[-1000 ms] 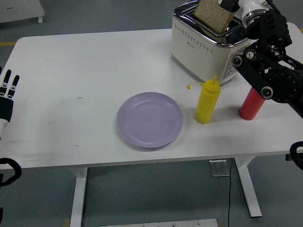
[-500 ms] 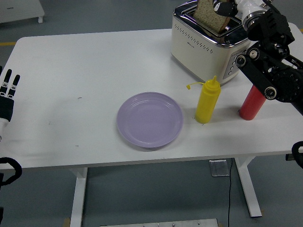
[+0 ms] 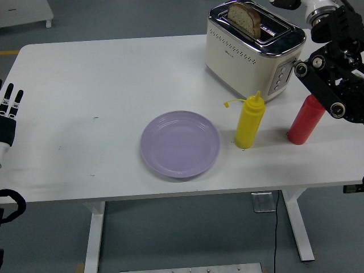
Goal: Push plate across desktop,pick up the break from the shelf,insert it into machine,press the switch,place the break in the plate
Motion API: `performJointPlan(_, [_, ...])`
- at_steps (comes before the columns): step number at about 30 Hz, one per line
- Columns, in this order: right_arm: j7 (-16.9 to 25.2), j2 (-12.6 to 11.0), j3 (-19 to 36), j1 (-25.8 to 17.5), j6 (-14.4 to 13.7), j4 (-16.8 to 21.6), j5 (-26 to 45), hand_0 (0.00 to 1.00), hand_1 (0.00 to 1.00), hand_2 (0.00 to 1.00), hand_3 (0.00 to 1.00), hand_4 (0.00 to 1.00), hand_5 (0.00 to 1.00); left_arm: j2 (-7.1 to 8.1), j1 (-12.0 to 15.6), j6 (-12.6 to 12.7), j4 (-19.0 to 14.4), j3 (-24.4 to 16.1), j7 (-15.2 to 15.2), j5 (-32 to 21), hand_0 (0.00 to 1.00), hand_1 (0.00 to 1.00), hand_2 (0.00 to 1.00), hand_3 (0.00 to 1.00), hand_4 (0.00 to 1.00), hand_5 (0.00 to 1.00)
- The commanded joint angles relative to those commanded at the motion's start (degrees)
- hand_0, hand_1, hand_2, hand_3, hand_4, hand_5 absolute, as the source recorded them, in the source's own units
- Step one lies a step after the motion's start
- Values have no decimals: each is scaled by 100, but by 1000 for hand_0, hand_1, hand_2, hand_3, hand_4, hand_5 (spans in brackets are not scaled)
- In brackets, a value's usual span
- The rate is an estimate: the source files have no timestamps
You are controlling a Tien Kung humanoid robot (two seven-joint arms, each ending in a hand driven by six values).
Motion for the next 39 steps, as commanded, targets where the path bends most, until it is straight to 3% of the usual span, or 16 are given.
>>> performJointPlan(5, [69,-438,58,-243,-132,423,211,668,701,822,806,717,305,14,39,-1,-23,-67,-1,6,831,872,929,799,639,998])
performJointPlan(6, [98,-555,88,-327,-106,535,304,567,619,694,665,575,391,18,52,-3,-33,-93,-1,8,831,872,929,798,630,998])
performJointPlan(7, [122,-663,113,-398,-73,634,380,567,619,694,665,575,391,22,64,-4,-41,-115,-1,10,831,872,929,798,630,998])
performJointPlan(11, [224,-1058,205,-705,204,1005,606,567,619,694,665,575,391,33,107,-8,-66,-189,0,15,831,872,929,798,630,998])
performJointPlan(12, [247,-1160,229,-789,281,1103,643,570,615,675,617,502,446,35,116,-9,-71,-203,0,16,831,872,929,798,630,998])
performJointPlan(17, [425,-1677,405,-1206,657,1533,868,570,615,675,617,502,446,42,164,-10,-90,-264,1,21,831,872,929,798,630,998])
performJointPlan(18, [477,-1793,456,-1303,762,1619,912,547,592,654,591,432,477,44,176,-9,-94,-277,1,23,831,872,929,798,630,998])
performJointPlan(22, [637,-2134,584,-1594,1025,1852,1025,547,592,654,591,432,477,51,221,1,-103,-317,4,28,831,872,929,798,630,998])
performJointPlan(24, [699,-2241,608,-1695,1110,1921,1074,497,555,641,580,406,477,53,238,4,-105,-331,5,29,830,872,929,798,630,998])
performJointPlan(28, [746,-2357,530,-1817,1285,1973,1170,497,555,641,580,406,477,62,262,9,-110,-348,7,29,830,872,929,798,630,998])
performJointPlan(39, [775,-2295,86,-1816,1565,1826,1238,515,556,639,578,408,469,50,209,36,-110,-302,33,32,831,872,929,798,630,998])
